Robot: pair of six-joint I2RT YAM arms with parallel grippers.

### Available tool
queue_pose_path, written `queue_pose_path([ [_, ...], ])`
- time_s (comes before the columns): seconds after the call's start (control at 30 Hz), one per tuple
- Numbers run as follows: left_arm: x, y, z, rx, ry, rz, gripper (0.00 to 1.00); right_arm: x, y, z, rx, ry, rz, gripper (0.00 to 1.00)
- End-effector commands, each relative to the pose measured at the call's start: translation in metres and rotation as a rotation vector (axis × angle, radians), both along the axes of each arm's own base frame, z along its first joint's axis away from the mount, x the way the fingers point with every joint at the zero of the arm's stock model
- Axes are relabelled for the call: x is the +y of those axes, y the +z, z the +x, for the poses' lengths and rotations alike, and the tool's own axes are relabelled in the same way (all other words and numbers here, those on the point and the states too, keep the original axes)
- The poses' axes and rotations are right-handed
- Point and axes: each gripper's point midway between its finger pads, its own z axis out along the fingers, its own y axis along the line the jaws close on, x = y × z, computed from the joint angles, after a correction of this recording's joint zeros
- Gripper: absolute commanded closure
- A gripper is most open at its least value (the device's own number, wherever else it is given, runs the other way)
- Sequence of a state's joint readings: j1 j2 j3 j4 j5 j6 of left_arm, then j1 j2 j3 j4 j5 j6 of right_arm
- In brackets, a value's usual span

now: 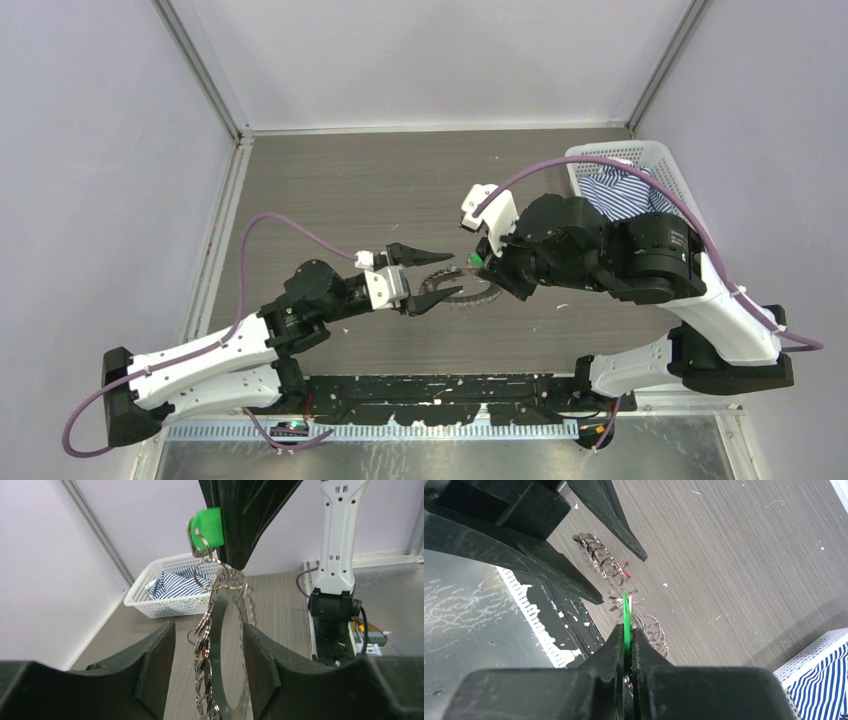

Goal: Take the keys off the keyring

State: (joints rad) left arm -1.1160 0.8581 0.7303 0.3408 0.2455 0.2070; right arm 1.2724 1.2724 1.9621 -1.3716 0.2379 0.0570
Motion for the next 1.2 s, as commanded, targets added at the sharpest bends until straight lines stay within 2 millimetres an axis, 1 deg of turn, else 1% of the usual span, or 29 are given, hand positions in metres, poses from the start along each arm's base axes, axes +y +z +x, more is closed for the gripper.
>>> queue_pose_path([
  [0.0, 0.012, 0.041, -0.010, -0.030, -0.023, -0.123, 0.45, 0.004, 0.017, 0.000, -0.020, 0.015, 0.061, 0.99],
  [0.1, 0.012, 0.046, -0.010, -0.034, -0.025, -0.130, 0.43, 0.005, 0.015, -0.002, -0.010, 0.024, 0.056, 0.99],
  [0.23, 0.007, 0.047, -0.008, -0.057, -0.022, -0.123, 0.39, 0.007, 0.015, -0.004, -0.002, 0.035, 0.061, 0.99],
  [0.37, 0.004, 0.055, -0.008, -0.079, -0.030, -0.134, 0.37, 0.009, 0.014, -0.007, 0.012, 0.045, 0.063, 0.99],
  [0.57, -0.003, 0.062, -0.007, -0.086, -0.024, -0.164, 0.37, 0.008, 0.012, -0.009, 0.019, 0.047, 0.058, 0.99],
  [0.77, -0.011, 0.058, -0.011, -0.087, -0.024, -0.152, 0.37, 0.006, 0.014, -0.006, 0.010, 0.030, 0.058, 0.99],
  [0.9, -0.013, 0.057, -0.010, -0.101, 0.009, -0.157, 0.39, 0.007, 0.013, -0.008, 0.014, 0.035, 0.058, 0.99],
  [1.03, -0.015, 0.056, -0.008, -0.138, 0.045, -0.168, 0.42, 0.009, 0.014, -0.010, 0.022, 0.045, 0.061, 0.99],
  [1.17, -0.018, 0.053, -0.012, -0.205, 0.073, -0.161, 0.45, 0.009, 0.017, -0.011, 0.022, 0.044, 0.070, 0.99],
])
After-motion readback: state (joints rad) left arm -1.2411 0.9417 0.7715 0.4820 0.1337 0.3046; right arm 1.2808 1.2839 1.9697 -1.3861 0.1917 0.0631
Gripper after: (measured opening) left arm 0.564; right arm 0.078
